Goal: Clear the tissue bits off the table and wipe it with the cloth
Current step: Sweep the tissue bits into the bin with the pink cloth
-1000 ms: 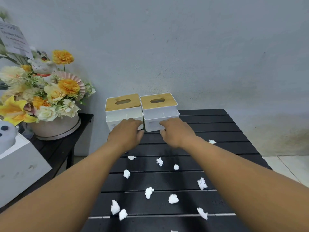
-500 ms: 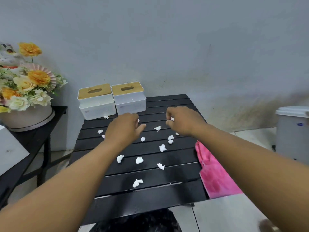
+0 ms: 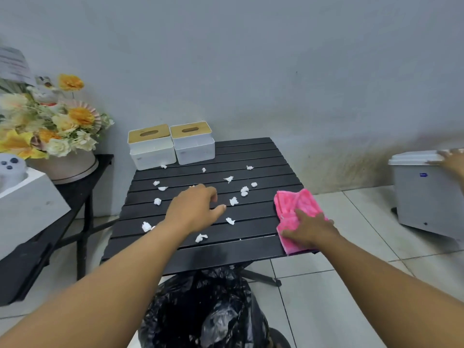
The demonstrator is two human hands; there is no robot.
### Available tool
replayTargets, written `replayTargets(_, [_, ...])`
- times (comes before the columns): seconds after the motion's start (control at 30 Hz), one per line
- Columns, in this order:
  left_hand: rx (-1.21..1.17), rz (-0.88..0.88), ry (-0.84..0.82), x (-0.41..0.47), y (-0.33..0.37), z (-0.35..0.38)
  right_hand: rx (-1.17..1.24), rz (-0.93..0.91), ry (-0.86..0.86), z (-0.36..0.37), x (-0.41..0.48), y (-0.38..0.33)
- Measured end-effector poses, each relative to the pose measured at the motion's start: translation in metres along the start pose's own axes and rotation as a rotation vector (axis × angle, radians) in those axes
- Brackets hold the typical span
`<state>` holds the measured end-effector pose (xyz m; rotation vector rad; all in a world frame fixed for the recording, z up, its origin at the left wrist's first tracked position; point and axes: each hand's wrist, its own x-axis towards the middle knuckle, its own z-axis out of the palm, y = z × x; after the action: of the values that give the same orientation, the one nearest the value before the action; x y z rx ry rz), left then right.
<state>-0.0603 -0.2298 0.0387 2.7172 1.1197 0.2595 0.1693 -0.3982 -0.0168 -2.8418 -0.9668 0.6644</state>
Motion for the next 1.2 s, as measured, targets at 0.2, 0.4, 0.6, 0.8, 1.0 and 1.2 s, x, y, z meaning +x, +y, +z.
replayTargets(0.2, [-0.029, -0.027, -0.009, 0.003, -0.017, 0.017, -0.092, -0.148, 0.364, 0.024, 0.018, -0.011])
replayTargets(0.4, [-0.050, -0.017, 0.003, 0.031, -0.029, 0.044, -0.020, -0.142, 0.556, 0.025, 0.050, -0.031])
replayTargets(0.6, [-0.079, 0.001, 0.022, 0.063, -0.042, 0.056, 0.151, -0.120, 0.560, 0.011, 0.087, -0.057])
replayTargets(0.8, [-0.145, -0.020, 0.068, 0.082, -0.045, 0.056, 0.176, -0.104, 0.512, 0.007, 0.114, -0.069])
replayTargets(1.0, [-0.121, -0.015, 0.026, 0.111, -0.057, 0.061, 0.135, -0.113, 0.539, 0.010, 0.144, -0.075])
replayTargets(1.2, [-0.094, 0.017, 0.042, 0.149, -0.059, 0.054, 0.159, -0.131, 0.537, -0.002, 0.183, -0.082])
